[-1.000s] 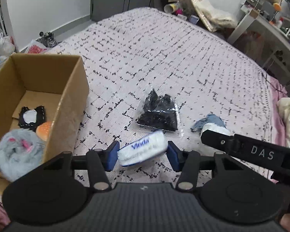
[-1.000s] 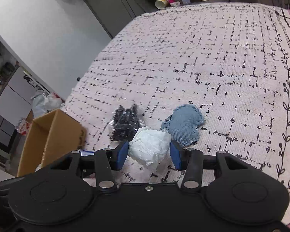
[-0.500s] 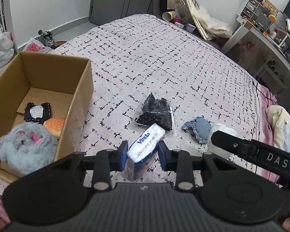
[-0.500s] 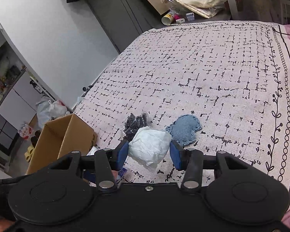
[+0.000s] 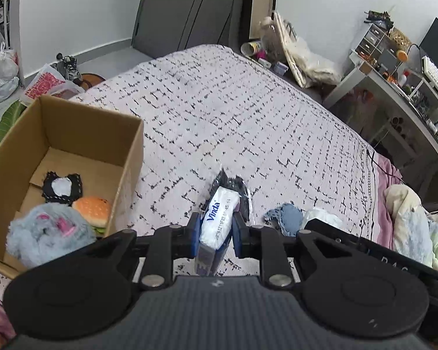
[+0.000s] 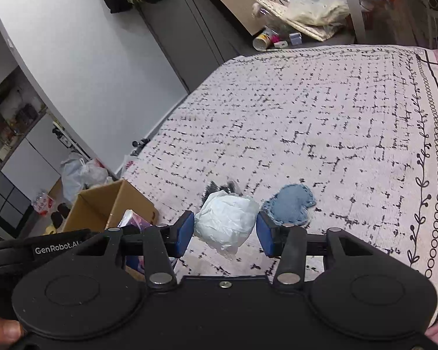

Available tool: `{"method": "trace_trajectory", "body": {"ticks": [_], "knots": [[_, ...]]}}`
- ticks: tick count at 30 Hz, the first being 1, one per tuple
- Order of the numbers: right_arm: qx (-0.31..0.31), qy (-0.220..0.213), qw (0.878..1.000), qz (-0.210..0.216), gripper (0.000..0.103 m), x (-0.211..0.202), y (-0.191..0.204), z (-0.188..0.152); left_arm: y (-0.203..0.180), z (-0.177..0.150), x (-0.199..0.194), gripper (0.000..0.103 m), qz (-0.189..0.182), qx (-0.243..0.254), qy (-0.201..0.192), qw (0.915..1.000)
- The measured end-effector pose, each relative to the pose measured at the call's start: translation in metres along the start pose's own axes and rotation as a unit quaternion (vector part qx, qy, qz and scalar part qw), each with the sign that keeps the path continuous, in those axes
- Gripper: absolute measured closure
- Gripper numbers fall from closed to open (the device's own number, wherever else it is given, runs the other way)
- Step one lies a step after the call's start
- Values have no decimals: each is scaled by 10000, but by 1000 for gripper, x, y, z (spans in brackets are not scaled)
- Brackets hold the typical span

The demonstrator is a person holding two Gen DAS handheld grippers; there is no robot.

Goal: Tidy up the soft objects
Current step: 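Carry the tissue pack and white cloth over the box with both tools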

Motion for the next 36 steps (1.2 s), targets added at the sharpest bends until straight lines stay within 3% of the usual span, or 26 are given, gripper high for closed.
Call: {"method": "trace_trajectory", "body": {"ticks": [10, 23, 36], "knots": [[18, -152, 9991, 402, 57, -16, 35, 1, 8, 24, -29, 82, 15, -72, -426, 9991], [-134, -269, 9977, 614, 57, -21, 83, 12, 43, 53, -63, 82, 177, -357, -909, 9951], [-213, -111, 9955, 916, 57, -9, 145, 12, 110, 78, -98, 82, 348, -1157, -1402, 9827]]}}
Point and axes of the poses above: each gripper's, at about its wrist camera, not at the fingertips, and x roughly the way its jaws point, y to its left, z to its top, the point moved 9 cm from there along x, roughly the way its jaws point, and after that the axes turned 14 degrees about -z, right-handed, at the moved point
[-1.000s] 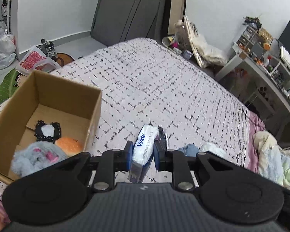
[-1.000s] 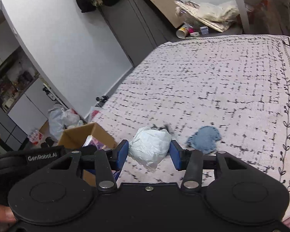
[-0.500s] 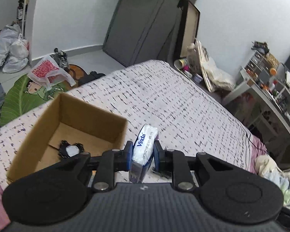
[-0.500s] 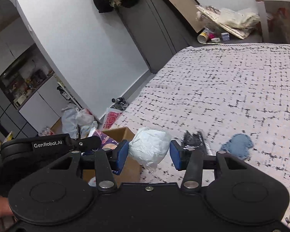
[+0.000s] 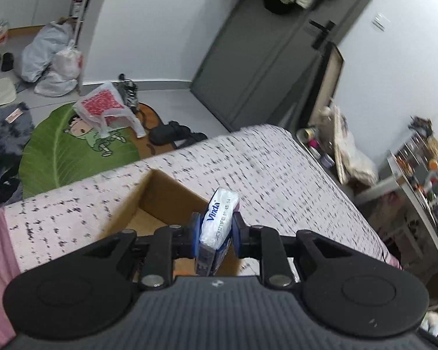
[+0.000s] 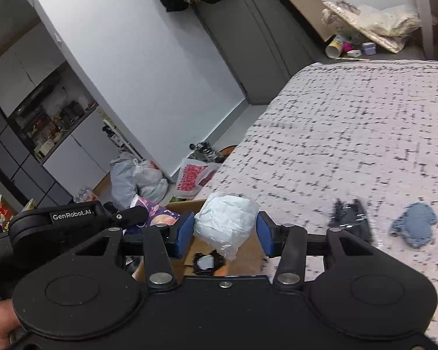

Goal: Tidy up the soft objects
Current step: 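Carry the tissue pack and white cloth over the box with both tools, then open both tools to drop the tissue pack and white cloth into the box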

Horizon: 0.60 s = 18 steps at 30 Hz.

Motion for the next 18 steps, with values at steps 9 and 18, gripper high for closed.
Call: {"method": "trace_trajectory", "body": {"ticks": [9, 18], "knots": [[-213, 215, 9995, 75, 56, 29, 40, -11, 41, 13, 0, 82, 69, -496, -57, 9987], [-338, 255, 9988, -253, 30, 31, 36, -10, 49, 11, 9, 82, -43, -614, 3, 9981]]}}
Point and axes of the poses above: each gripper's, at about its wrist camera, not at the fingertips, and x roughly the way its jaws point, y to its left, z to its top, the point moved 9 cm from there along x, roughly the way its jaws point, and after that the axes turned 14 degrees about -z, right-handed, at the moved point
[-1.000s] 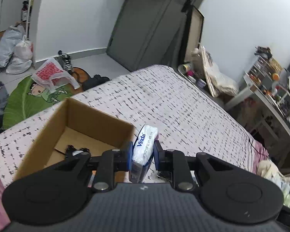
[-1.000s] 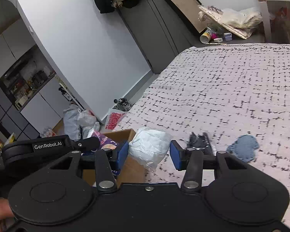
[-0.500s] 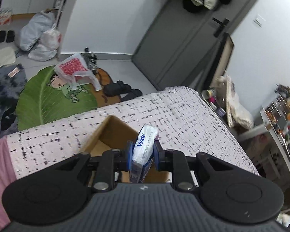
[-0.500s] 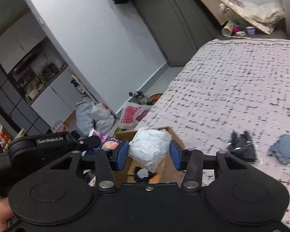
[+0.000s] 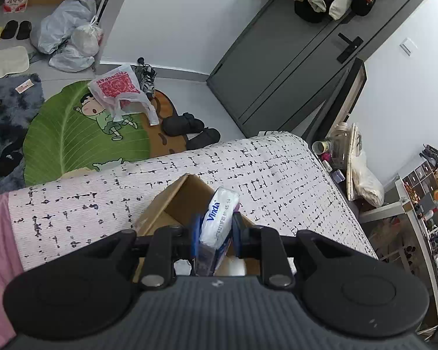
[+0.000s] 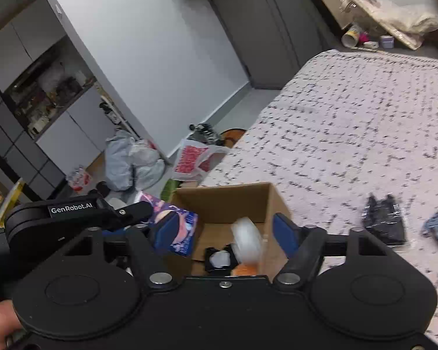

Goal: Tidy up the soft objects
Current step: 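Open both tools to drop the tissue pack and white cloth into the box, then lower the left tool onto the bagged black item while the right tool closes on the blue cloth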

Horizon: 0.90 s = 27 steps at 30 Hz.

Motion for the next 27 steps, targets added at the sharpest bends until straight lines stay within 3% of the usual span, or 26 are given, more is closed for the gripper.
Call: {"method": "trace_trajectory", "body": {"ticks": [6, 7, 9, 14, 18, 27], "knots": [[-155, 73, 9994, -312, 19, -15, -27, -3, -2, -2, 3, 78, 19, -89, -89, 9999], [-218, 80, 9991, -350, 16, -19, -31, -4, -2, -2, 3, 74, 37, -94, -92, 9999], [-353, 108, 9984, -435, 12, -27, -39, -6, -6, -4, 2, 57, 71, -75, -92, 9999], [-483, 77, 9970, -594, 10, -45, -62, 3, -26, -11, 0, 42, 163, 405, -104, 9990], [-382, -125, 9969, -670, 6, -62, -89, 19, -51, -22, -1, 24, 456, 1058, -139, 9932], [67, -176, 9976, -672, 5, -74, -145, 26, -92, -55, 16, 22, 454, 1607, 173, 9858]]}}
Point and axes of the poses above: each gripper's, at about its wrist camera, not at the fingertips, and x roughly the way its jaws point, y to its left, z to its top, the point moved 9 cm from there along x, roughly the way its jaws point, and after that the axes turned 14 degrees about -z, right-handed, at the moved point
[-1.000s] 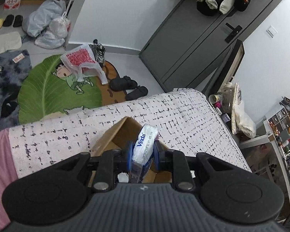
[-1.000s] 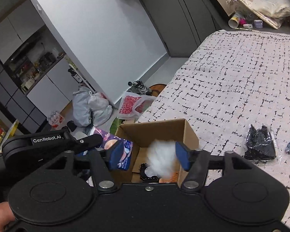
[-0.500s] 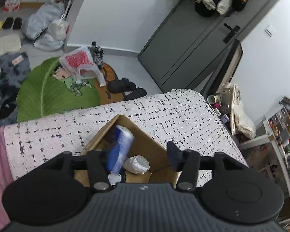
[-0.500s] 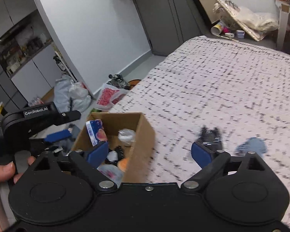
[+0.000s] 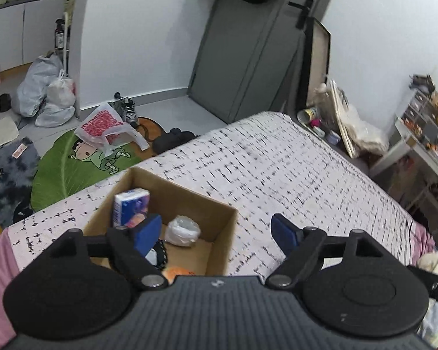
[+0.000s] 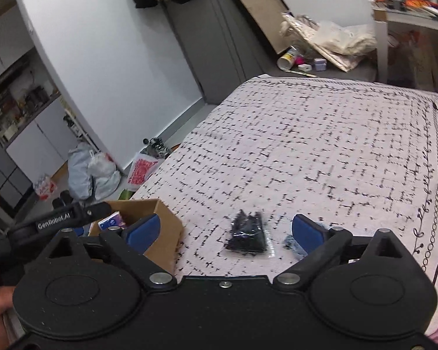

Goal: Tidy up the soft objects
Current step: 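Lower the left tool onto the bagged black item while the right tool closes on the blue cloth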

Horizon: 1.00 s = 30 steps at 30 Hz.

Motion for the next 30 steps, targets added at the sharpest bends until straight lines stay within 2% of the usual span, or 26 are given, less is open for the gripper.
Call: {"method": "trace_trajectory", "body": {"ticks": [7, 14, 19, 23, 28, 30], "knots": [[519, 136, 9984, 194, 5, 17, -30, -10, -29, -11, 13, 22, 15, 355, 190, 9992], [1172, 490, 9918, 114, 5, 36, -61, -23, -56, -27, 40, 22, -121, 561, 437, 9974], [1446, 542, 9880, 99, 6, 48, -79, -28, -80, -35, 59, 22, -219, 806, 456, 9955], [1596, 591, 9854, -68, 7, 61, -94, -31, -89, -43, 73, 22, -220, 1010, 477, 9935], [1788, 859, 9801, 8, 18, 85, -102, -38, -88, -50, 91, 22, -166, 1010, 578, 9931], [1777, 978, 9792, 88, 19, 95, -100, -41, -88, -52, 99, 22, -163, 980, 626, 9931]]}}
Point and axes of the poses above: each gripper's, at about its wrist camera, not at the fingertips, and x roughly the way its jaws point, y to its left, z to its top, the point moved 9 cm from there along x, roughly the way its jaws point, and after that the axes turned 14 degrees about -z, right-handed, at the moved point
